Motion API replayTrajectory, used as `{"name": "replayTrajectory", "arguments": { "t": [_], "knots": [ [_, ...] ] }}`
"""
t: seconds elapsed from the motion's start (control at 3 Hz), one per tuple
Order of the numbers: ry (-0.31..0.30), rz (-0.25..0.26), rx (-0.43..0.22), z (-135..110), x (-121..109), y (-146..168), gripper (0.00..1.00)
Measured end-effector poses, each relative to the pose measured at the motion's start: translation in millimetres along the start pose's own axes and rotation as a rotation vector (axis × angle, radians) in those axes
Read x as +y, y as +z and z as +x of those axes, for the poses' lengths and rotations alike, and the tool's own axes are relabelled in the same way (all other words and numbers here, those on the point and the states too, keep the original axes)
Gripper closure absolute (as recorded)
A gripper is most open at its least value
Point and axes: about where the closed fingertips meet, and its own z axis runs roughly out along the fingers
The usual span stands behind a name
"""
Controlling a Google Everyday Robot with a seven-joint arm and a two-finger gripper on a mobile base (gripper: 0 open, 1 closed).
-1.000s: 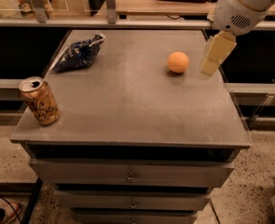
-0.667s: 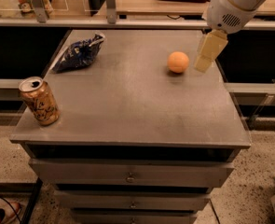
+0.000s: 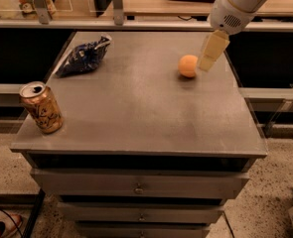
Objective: Move orange near blue chip bag
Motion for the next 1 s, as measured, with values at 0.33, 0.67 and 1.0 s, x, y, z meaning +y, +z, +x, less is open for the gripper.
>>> {"name": "replayTrajectory", "arguments": {
  "t": [0.33, 0.67, 1.0],
  "knots": [
    [0.013, -0.027, -0.03, -6, -7, 21, 0.0],
    [0.016, -0.049, -0.064, -13, -9, 41, 0.0],
    [0.035, -0.07, -0.088, -12, -13, 58, 0.0]
  ]
}}
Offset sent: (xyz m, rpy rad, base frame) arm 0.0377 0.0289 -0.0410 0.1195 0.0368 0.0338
